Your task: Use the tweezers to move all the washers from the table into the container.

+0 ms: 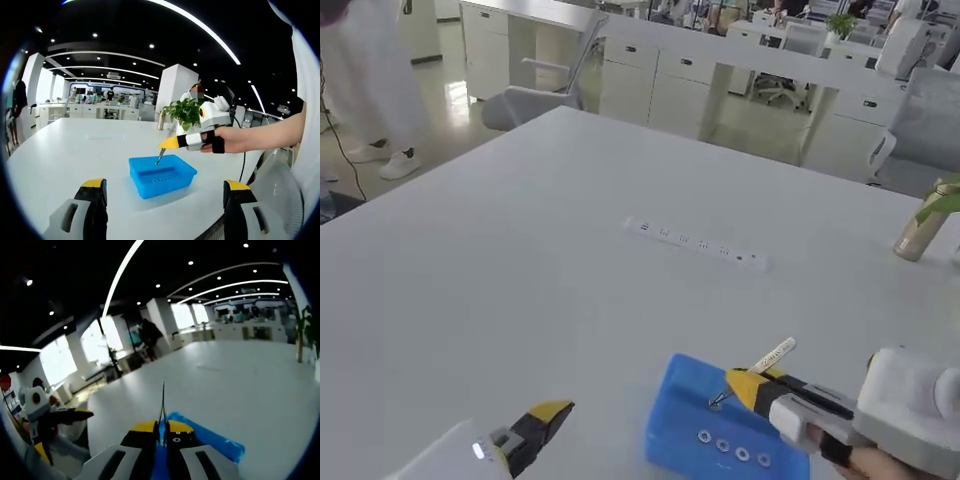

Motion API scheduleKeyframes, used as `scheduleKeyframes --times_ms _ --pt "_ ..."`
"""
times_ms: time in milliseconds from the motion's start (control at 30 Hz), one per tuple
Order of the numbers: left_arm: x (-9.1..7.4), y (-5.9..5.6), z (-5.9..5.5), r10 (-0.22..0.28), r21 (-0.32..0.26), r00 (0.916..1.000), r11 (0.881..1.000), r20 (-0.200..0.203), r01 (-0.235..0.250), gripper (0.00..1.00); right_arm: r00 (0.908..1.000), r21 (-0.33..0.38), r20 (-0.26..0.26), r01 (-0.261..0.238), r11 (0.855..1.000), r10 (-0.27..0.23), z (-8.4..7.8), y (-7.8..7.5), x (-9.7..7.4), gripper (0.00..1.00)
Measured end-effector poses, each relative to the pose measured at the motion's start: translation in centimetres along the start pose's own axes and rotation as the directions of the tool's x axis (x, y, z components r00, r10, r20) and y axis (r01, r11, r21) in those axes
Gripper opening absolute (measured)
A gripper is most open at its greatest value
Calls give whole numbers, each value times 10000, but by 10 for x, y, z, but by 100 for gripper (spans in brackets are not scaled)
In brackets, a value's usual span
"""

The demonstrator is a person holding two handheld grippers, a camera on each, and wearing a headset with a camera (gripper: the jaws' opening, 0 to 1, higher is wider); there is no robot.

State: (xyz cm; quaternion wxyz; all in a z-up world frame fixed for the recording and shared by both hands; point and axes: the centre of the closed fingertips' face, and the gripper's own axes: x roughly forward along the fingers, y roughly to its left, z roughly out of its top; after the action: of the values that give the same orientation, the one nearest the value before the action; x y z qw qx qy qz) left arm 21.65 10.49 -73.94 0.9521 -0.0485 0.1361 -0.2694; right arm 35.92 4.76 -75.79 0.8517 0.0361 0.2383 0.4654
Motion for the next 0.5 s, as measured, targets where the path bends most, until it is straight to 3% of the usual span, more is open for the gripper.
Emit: scheduleKeyframes --times_ms 300,500 --pt "0 -1 -2 -6 181 9999 9998 -119 9 99 9959 -354 -898 -128 9993 96 -22 -4 31 3" --pt "0 -1 -2 12 335 9999 9994 -147 -7 99 9935 -479 -1141 -13 9989 -42 -29 -4 37 3"
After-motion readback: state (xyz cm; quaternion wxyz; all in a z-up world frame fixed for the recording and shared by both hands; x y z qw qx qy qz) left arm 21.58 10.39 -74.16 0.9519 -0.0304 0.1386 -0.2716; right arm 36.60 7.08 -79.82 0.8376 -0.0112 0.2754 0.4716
